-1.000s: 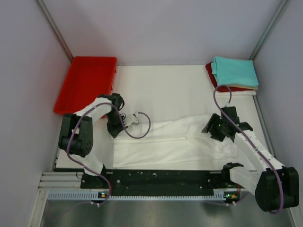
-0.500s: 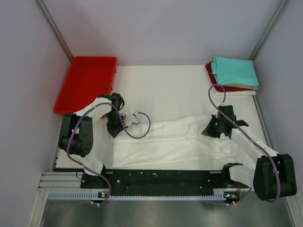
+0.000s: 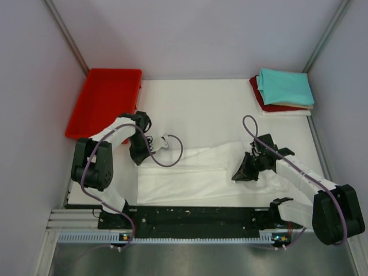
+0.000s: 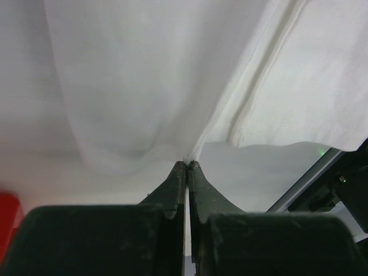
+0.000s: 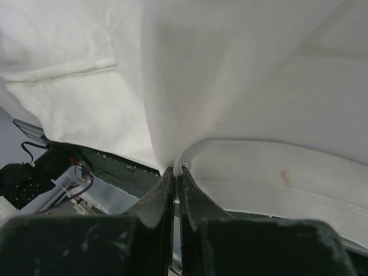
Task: Fold and stack the t-shirts
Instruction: Fold the other side of the tshirt into a rectangle
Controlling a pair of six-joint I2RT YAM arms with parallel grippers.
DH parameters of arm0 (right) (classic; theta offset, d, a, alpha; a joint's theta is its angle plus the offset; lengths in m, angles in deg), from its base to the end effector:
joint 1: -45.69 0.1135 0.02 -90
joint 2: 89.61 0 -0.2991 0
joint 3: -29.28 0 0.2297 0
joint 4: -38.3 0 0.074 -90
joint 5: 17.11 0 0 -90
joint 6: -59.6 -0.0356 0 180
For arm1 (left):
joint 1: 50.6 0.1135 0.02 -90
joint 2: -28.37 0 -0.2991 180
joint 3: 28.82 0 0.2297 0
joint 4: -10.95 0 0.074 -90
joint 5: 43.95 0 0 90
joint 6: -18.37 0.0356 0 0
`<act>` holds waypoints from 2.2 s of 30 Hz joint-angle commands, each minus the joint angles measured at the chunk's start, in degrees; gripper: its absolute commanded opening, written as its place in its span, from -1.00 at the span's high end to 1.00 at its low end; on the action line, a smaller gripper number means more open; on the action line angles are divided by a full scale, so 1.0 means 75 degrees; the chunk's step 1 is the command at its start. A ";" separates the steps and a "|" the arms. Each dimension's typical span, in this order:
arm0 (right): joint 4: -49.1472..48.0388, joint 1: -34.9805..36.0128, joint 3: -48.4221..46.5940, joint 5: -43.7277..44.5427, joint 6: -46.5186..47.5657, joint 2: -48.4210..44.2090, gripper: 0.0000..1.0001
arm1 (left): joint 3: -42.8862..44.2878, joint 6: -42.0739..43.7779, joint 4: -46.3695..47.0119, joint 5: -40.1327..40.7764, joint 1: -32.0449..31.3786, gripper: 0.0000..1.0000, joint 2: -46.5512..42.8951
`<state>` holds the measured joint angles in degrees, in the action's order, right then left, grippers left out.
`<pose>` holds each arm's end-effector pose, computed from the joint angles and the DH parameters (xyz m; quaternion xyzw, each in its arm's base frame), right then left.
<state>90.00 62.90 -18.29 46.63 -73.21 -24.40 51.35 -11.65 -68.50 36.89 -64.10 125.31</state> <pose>0.1394 0.0597 0.2163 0.1725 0.9433 0.2809 0.0394 0.2556 -0.0672 0.2356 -0.5919 -0.8002 0.0946 0.0182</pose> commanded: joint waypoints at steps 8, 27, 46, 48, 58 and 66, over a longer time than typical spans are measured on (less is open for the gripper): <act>0.0001 0.1125 -0.0141 -0.0669 -0.0609 0.0434 0.36 | 0.0246 0.0017 -0.0143 0.0144 -0.0017 1.00 0.0164; 0.1702 -0.0607 -0.3038 0.2575 0.2673 0.2402 1.00 | 0.0223 0.0041 -0.0167 0.0121 -0.0017 1.00 0.0011; 0.2425 0.0448 -0.1427 0.2280 0.0353 0.0074 0.89 | 0.0130 0.0123 -0.0003 0.0144 -0.0017 1.00 0.0082; 0.2555 0.0028 -0.1863 0.2552 0.0224 -0.0361 0.51 | 0.0129 0.0135 0.0009 0.0156 -0.0017 1.00 0.0093; 0.1081 -0.2843 -0.1501 0.3278 -0.0025 -0.1078 -0.16 | -0.0023 -0.0017 0.0371 0.0214 -0.0017 0.77 -0.0211; -0.0607 -0.3654 -0.2016 0.2962 0.1733 0.0514 -0.15 | -0.0293 0.0731 -0.0211 -0.0052 -0.0017 0.08 -0.0820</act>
<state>94.21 37.86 -29.90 69.10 -67.46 -25.84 49.25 -10.82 -65.09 40.06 -64.10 123.67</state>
